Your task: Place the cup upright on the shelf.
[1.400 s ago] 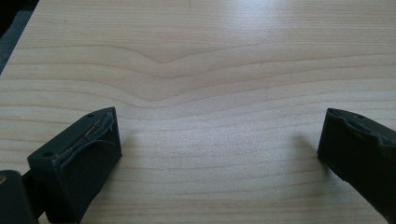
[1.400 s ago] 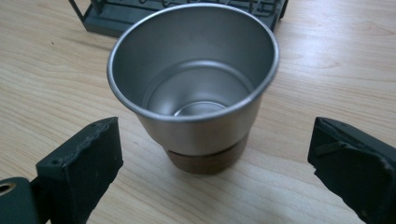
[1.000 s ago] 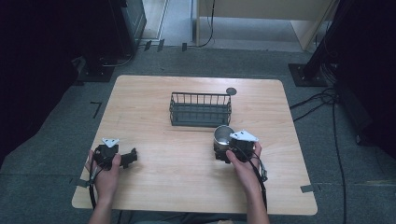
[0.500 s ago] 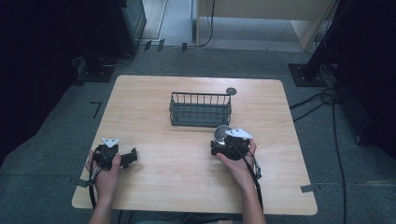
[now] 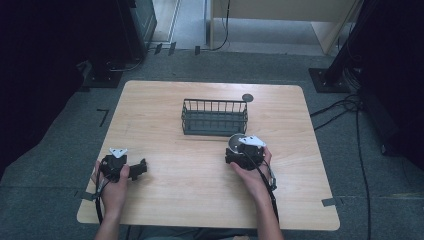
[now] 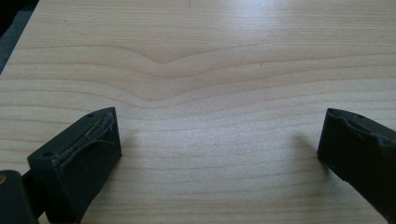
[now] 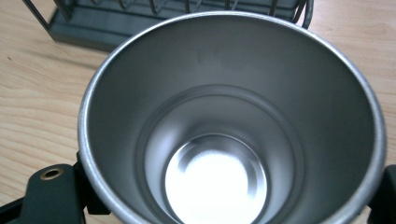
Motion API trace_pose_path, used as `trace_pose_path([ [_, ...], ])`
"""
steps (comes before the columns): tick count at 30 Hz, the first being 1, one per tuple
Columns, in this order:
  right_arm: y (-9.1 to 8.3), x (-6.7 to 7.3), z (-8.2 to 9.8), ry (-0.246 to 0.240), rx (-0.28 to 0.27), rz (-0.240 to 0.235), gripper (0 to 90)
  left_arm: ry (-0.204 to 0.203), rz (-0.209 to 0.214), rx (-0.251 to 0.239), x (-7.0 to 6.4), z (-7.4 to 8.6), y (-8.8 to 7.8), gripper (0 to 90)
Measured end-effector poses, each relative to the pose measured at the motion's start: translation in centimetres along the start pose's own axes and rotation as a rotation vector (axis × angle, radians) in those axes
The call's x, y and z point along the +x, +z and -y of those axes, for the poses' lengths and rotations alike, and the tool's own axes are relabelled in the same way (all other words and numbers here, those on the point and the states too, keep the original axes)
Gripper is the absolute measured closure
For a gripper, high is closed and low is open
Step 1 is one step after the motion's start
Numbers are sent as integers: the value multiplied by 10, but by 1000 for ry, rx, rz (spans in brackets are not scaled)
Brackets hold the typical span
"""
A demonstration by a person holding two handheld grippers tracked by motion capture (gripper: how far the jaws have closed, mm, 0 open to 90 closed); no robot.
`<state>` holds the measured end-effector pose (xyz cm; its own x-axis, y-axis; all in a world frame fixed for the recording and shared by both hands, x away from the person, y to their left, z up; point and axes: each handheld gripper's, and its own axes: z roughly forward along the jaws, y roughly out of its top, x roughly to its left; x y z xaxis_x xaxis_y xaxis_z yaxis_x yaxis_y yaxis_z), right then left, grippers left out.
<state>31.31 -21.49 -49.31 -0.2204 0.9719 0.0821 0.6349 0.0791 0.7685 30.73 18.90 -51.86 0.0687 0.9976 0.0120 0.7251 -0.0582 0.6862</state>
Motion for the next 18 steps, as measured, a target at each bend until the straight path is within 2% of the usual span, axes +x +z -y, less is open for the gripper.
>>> trace_pose_path([
  [8, -9, 2, -13, 4, -28, -27, 177, 0, 0, 0, 0, 0, 0, 0],
  [18, -14, 3, -26, 0, -54, -36, 177, 0, 0, 0, 0, 0, 0, 0],
])
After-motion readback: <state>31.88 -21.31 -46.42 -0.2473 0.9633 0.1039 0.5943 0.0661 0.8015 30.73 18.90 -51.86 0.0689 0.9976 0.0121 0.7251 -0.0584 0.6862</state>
